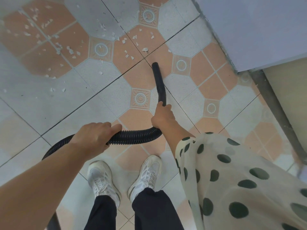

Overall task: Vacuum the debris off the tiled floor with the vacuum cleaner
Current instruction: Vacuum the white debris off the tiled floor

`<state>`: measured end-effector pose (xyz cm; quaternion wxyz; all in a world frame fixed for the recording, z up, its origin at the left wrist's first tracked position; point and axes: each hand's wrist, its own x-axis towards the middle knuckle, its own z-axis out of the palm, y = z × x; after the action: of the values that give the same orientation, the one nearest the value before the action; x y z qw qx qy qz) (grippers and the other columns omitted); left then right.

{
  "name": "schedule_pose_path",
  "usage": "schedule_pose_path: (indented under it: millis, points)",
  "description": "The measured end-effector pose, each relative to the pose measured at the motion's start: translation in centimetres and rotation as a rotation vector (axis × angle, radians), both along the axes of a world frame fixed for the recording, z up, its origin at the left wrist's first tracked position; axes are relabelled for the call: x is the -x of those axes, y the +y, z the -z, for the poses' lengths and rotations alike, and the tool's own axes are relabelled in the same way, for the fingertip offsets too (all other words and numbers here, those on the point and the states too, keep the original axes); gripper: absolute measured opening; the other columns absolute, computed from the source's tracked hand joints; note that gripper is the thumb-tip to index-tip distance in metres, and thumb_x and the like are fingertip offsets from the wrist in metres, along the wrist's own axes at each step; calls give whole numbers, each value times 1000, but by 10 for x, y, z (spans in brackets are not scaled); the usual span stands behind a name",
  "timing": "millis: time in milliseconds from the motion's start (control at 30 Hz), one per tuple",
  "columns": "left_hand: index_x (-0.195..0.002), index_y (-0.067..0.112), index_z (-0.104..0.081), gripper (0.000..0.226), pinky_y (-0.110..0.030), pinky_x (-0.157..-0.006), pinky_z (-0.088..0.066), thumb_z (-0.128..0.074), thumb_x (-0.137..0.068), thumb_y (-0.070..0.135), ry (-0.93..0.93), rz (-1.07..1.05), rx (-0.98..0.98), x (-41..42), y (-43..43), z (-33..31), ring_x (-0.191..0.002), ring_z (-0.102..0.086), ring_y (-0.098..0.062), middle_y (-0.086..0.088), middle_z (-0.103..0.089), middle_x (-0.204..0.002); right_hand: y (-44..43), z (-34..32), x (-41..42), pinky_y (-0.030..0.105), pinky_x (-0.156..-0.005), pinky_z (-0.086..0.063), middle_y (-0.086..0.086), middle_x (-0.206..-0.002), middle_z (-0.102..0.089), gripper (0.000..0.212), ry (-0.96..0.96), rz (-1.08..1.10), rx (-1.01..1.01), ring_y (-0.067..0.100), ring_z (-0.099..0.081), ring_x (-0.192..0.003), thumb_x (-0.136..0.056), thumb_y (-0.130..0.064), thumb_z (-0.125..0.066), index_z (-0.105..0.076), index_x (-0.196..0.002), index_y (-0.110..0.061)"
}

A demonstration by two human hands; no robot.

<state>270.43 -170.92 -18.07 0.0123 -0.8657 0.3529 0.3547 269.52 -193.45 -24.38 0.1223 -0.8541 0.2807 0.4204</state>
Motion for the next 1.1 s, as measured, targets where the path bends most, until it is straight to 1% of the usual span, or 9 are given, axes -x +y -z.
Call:
schedule_pose_path:
  millis: [100,233,400,533,633,700,800,867,1100]
  points:
    - [-121,30,-36,36,-28,-55,-32,-51,-89,24,2,-10,3,-2,12,-4,-78,-55,-20,5,-49,-90,10,-3,-6,34,-75,-42,19,-138,-30,85,-2,1,-7,33,-54,-109,-90,-12,-61,-7,-156,-9]
    - [-121,30,-35,36,-28,-55,-32,-51,-89,23,-12,-22,26,-11,16,-11,-73,-48,-19,4,-51,-94,14,-12,-18,32,-71,-43,18,-137,-30,78,3,64,-8,32,-55,-105,-91,-11,-59,-14,-155,-11]
    - [-119,28,-38,36,-29,-55,-32,-52,-87,19,-9,-55,80,-24,4,-21,-76,-54,-21,2,-53,-93,-3,-26,-31,31,-68,-42,18,-135,-34,64,4,142,14,25,-49,-86,-89,-11,-59,-29,-146,-6]
    - [-119,25,-39,34,-28,-48,-23,-52,-88,18,-21,-61,100,-35,-18,-21,-73,-51,-22,0,-52,-92,-26,-26,-44,30,-70,-45,16,-129,-37,52,-2,134,55,26,-51,-98,-90,-11,-58,-37,-137,-2]
    - [-117,24,-38,32,-27,-46,-21,-52,-89,20,-28,-66,88,-43,-36,-13,-71,-47,-21,1,-47,-88,-45,-19,-56,31,-73,-49,15,-126,-37,50,-6,85,85,27,-51,-106,-91,-11,-58,-39,-135,1]
    - [-116,24,-38,30,-26,-45,-21,-51,-89,21,-29,-105,76,-47,-46,-8,-71,-47,-20,2,-47,-87,-54,-15,-67,31,-76,-51,14,-123,-37,50,-29,62,89,28,-51,-105,-90,-12,-60,-39,-134,0]
    - [-115,25,-38,30,-25,-45,-21,-51,-89,20,-1,-130,67,-46,-60,-8,-69,-49,-19,2,-50,-88,-64,-13,-74,29,-67,-45,14,-124,-36,56,-27,94,91,23,-49,-83,-88,-14,-65,-36,-135,-3]
    - [-116,26,-38,30,-24,-45,-22,-51,-89,20,14,-162,58,-49,-67,-10,-69,-49,-19,2,-51,-89,-71,-13,-81,29,-65,-44,15,-125,-36,60,-26,71,91,21,-46,-76,-87,-13,-65,-34,-137,-4]
    - [-117,27,-39,32,-26,-46,-23,-51,-88,20,41,-275,20,-58,-68,-24,-70,-49,-19,4,-48,-87,-62,-21,-118,32,-75,-48,16,-131,-35,72,-33,-110,32,30,-55,-99,-89,-14,-65,-25,-149,-6]
